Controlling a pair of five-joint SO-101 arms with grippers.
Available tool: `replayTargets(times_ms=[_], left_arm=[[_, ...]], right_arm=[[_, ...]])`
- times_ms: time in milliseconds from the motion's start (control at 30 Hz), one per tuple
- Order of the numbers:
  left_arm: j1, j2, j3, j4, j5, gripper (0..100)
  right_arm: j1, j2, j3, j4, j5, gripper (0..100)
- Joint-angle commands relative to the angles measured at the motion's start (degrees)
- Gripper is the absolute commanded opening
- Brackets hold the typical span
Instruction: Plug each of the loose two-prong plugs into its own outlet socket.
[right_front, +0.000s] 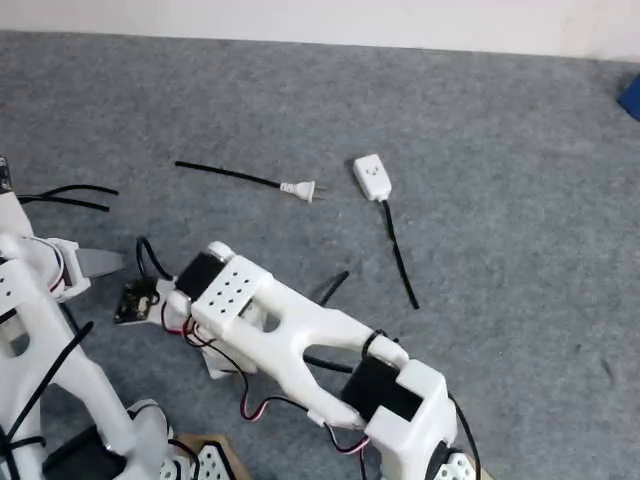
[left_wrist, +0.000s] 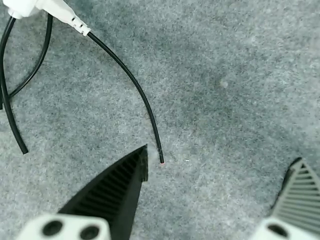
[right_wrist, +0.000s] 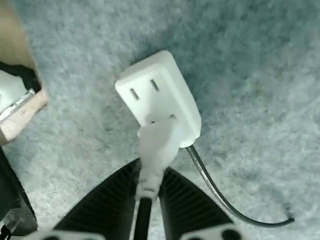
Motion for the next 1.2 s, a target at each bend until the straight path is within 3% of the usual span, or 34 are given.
replayTargets(times_ms=[0,267,367,567,667,733,933,1033,1167], left_arm=[[0.13,-0.4,-2.42,-0.62,0.0,41],[-0.22,-0.4,-2.42,-0.53,0.0,41],[-0.22,-0.4,-2.33,-0.53,0.0,41],[-0.13,-0.22,-2.15,-0.7,0.0,41],[0.04,-0.04,-2.07,-0.7,0.0,41],[-0.04,0.04,-2.07,-0.7,-0.09,41],[0.04,0.04,-1.98,-0.79,-0.18,41],[0.04,0.04,-1.98,-0.79,-0.18,41],[0.22,0.04,-1.54,-0.88,-0.18,41]], right_arm=[[-0.48,-0.75,-3.03,0.04,-0.53,0.7],[-0.31,12.53,-12.09,0.04,-0.62,0.7],[-0.31,19.74,-20.18,0.48,-3.87,0.8],[-0.66,26.59,-37.58,12.97,-1.32,0.9],[-0.22,26.86,-41.8,13.85,-2.46,1.4],[-0.13,26.51,-40.66,13.85,-1.67,6.3],[-2.86,26.15,-35.12,13.85,0.79,34.3],[-2.86,25.27,-34.86,13.85,0.79,32.9],[-2.51,21.32,-34.86,13.85,0.35,23.8]])
